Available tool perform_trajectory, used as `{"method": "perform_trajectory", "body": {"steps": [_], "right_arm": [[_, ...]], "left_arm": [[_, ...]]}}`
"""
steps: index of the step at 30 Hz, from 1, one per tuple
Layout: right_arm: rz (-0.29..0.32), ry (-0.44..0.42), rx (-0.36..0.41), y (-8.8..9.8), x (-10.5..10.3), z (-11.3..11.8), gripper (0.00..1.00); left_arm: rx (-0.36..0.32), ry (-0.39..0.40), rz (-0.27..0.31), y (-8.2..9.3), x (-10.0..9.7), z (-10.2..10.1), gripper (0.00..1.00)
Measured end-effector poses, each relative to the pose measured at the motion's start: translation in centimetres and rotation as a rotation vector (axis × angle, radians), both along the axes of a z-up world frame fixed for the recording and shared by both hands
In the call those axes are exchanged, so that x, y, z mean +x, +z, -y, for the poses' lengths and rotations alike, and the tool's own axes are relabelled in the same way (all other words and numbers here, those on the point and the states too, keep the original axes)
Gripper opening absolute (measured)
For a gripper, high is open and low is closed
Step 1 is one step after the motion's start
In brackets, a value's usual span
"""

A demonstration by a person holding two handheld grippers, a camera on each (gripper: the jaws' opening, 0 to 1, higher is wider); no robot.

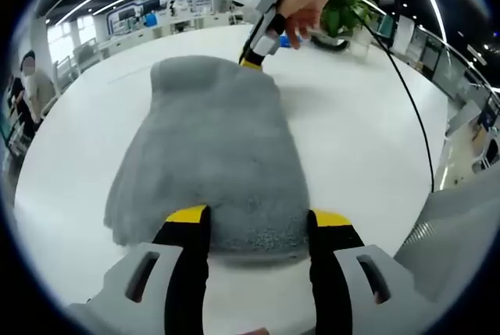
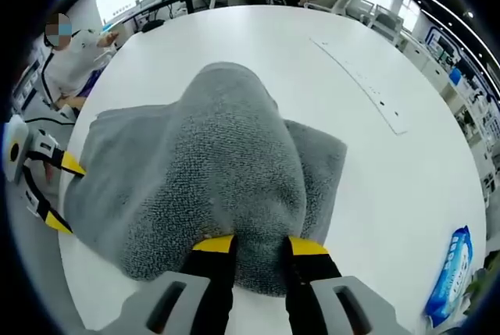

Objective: Open the folded towel by lifting each exposed corner and separating the folded layers until the towel lies flat within the target outline without major curled edges

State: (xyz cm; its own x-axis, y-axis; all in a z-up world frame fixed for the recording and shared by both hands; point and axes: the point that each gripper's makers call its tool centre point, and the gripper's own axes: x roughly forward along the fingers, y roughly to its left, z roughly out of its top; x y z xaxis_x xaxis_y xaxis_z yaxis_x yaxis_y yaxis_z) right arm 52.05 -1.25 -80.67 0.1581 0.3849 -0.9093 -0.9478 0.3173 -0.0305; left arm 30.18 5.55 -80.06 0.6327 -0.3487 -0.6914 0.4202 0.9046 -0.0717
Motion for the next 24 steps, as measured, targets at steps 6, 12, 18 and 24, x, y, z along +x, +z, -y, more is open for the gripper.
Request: {"method": "perform_trajectory", "body": {"steps": [6,12,18,24], "right_arm": [[0.030,-0.010,0.039,0.3,-0.4,0.0,0.21],[0.089,-0.102,0.140,1.4,0.0,0.3,0.20],[0.089,-0.273,0.350,4.5,1.4,0.7,0.23],[0.091,-0.316,0.463,7.0,0.2,1.0,0.26]], "left_arm": [[-0.052,0.026,-0.010,0.5,0.3,-0.8,0.44],[-0.080,0.110,0.079,2.8,1.8,-3.4,0.40],[-0.050,0.240,0.097,3.2,3.4,-8.6,0.45],[-0.055,0.358,0.049,1.6,4.6,-12.2,0.46]]}}
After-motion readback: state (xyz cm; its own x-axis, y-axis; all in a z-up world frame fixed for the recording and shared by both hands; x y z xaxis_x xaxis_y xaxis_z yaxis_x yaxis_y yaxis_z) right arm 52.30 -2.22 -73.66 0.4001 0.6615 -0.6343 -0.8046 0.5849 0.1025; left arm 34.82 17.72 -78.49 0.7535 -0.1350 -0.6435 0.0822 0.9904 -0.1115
